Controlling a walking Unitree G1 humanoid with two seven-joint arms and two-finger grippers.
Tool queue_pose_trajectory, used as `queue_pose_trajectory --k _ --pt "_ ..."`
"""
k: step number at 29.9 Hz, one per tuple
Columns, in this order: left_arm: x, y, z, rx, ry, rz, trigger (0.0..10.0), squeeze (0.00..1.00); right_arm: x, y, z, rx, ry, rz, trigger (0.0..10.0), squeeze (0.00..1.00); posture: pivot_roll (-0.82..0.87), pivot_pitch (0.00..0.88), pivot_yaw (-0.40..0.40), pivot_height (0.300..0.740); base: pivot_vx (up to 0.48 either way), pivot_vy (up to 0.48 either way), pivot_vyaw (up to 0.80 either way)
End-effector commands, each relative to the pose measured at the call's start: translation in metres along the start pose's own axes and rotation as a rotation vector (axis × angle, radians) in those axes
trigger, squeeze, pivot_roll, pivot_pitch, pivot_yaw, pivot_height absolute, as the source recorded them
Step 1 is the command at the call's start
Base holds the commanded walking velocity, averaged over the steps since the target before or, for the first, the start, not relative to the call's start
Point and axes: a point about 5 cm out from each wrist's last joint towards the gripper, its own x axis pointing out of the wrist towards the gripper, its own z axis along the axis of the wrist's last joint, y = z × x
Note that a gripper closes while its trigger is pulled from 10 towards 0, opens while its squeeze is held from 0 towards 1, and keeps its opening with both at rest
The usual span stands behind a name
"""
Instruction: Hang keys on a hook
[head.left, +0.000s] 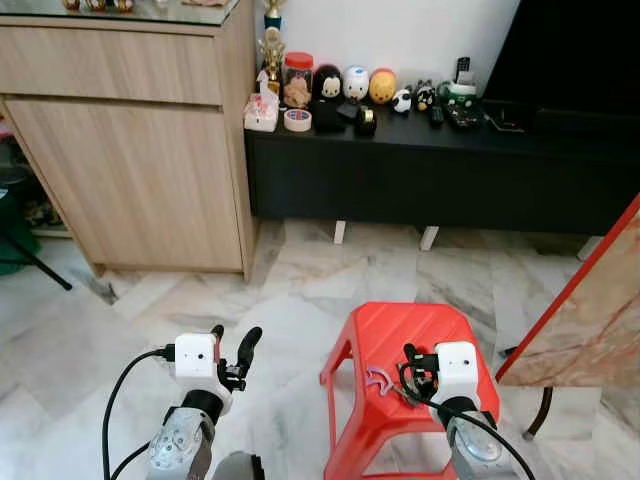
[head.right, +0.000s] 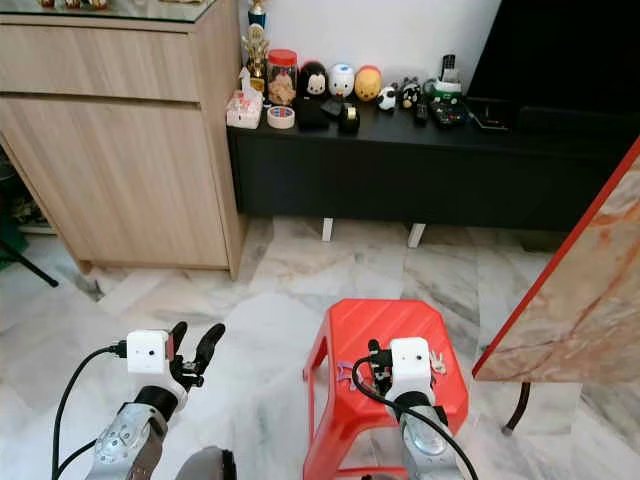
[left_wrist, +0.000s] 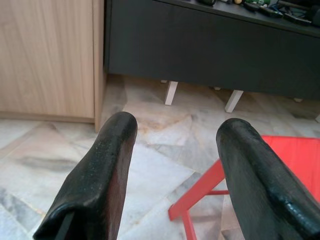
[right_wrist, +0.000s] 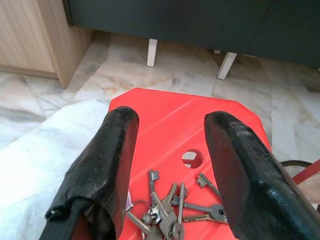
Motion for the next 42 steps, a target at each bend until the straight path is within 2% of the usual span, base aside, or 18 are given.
queue_pose_trajectory --k 1,19,22,27,32,37,42 --pt "0.000 -0.002 -0.001 -0.004 0.005 -0.013 10.0 0.00 0.000 -0.002 0.000 -0.004 -0.001 -0.007 10.0 0.00 0.03 0.000 -0.076 0.632 0.289 0.000 0.00" --pt "-0.001 -0.004 -0.001 -0.016 -0.008 -0.013 10.0 0.00 -0.001 -0.003 -0.004 -0.012 0.025 -0.015 10.0 0.00 0.03 0.000 -0.082 0.632 0.237 0.000 0.00" --pt "-0.001 -0.004 -0.002 -0.018 -0.004 -0.013 10.0 0.00 -0.002 -0.004 -0.009 -0.026 0.058 -0.021 10.0 0.00 0.03 0.000 -0.082 0.632 0.000 0.000 0.00" --pt "-0.002 -0.005 -0.002 -0.020 0.001 -0.017 10.0 0.00 -0.001 -0.001 -0.024 -0.083 0.188 0.012 10.0 0.00 0.02 0.006 -0.080 0.632 0.000 0.000 0.00" --pt "-0.002 -0.007 -0.003 -0.021 0.006 -0.021 10.0 0.00 0.003 0.000 -0.029 -0.101 0.249 0.028 10.0 0.00 0.03 0.013 -0.079 0.632 0.000 0.000 0.00" --pt "-0.002 -0.007 -0.004 -0.021 0.017 -0.026 10.0 0.00 0.009 0.005 -0.031 -0.046 0.318 0.047 10.0 0.00 0.03 0.019 -0.080 0.632 0.000 0.000 0.00" --pt "-0.002 -0.008 -0.005 -0.020 0.024 -0.027 10.0 0.00 0.008 0.009 -0.038 -0.119 0.392 0.095 10.0 0.00 0.04 0.031 -0.080 0.632 0.000 0.000 0.00"
